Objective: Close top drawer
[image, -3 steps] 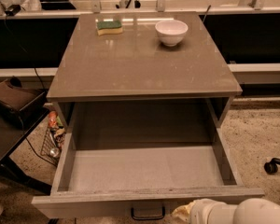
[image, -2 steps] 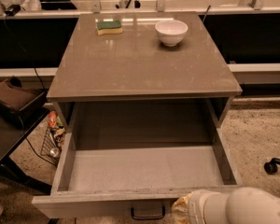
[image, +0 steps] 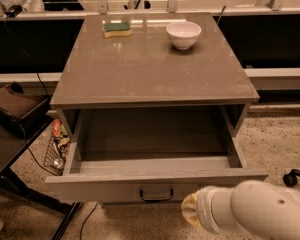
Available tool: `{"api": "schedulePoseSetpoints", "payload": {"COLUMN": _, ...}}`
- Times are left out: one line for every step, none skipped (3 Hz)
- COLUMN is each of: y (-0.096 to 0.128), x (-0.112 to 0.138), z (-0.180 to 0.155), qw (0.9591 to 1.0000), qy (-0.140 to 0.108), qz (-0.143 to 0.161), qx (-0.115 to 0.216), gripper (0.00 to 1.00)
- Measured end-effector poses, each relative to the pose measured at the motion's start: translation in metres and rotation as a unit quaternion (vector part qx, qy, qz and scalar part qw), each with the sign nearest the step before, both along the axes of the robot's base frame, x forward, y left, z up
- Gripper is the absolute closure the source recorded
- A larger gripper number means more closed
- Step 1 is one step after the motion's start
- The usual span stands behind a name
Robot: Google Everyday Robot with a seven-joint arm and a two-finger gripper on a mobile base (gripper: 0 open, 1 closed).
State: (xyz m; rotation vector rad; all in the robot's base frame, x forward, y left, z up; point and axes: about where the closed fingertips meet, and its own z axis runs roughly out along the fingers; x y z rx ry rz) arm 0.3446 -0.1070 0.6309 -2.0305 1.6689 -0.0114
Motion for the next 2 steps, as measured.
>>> {"api": "schedulePoseSetpoints", "payload": {"y": 0.004, "x": 0.051, "z": -0.012, "qw": 0.9999, "qy": 0.004, "qz": 0.009, "qx": -0.013, "gripper": 1.0}}
{"api": "schedulePoseSetpoints", "payload": {"y": 0.005, "x": 0.068, "z": -0.018, "qw": 0.9998, "qy": 0.008, "qz": 0.008, "qx": -0.017, "gripper": 1.0}}
